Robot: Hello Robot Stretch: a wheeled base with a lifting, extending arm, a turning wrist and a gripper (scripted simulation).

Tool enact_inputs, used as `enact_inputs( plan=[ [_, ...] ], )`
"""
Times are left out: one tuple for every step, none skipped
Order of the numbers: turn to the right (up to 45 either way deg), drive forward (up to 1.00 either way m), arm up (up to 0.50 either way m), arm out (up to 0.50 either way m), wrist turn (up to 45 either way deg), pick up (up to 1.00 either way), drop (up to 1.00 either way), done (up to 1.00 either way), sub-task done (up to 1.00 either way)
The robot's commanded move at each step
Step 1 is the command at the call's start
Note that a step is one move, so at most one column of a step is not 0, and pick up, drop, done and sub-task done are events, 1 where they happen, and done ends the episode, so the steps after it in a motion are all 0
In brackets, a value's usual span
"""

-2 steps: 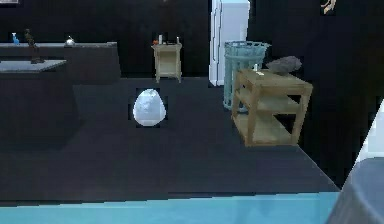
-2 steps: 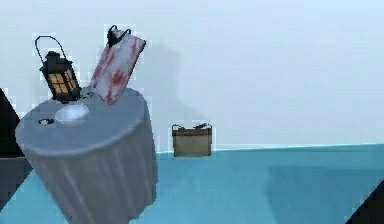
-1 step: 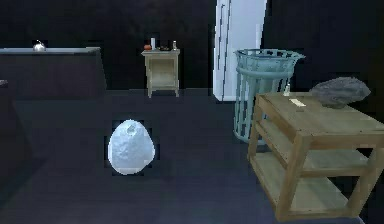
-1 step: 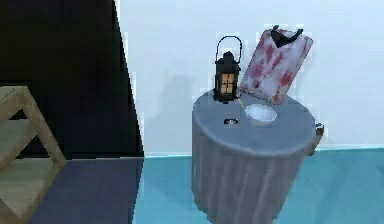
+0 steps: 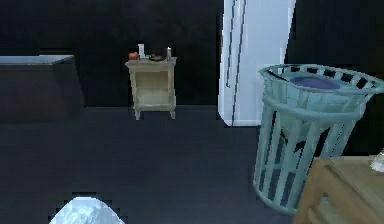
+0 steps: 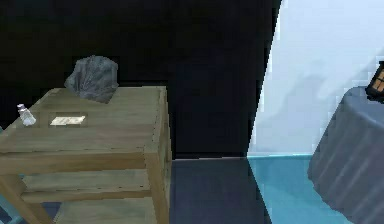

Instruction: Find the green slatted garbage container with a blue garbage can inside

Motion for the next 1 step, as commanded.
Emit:
enact_inputs(
  plan=[
    [3.0, 0.0, 0.0, 0.0, 0.0, 0.0, 0.0, 0.0, 0.0]
  ],
)
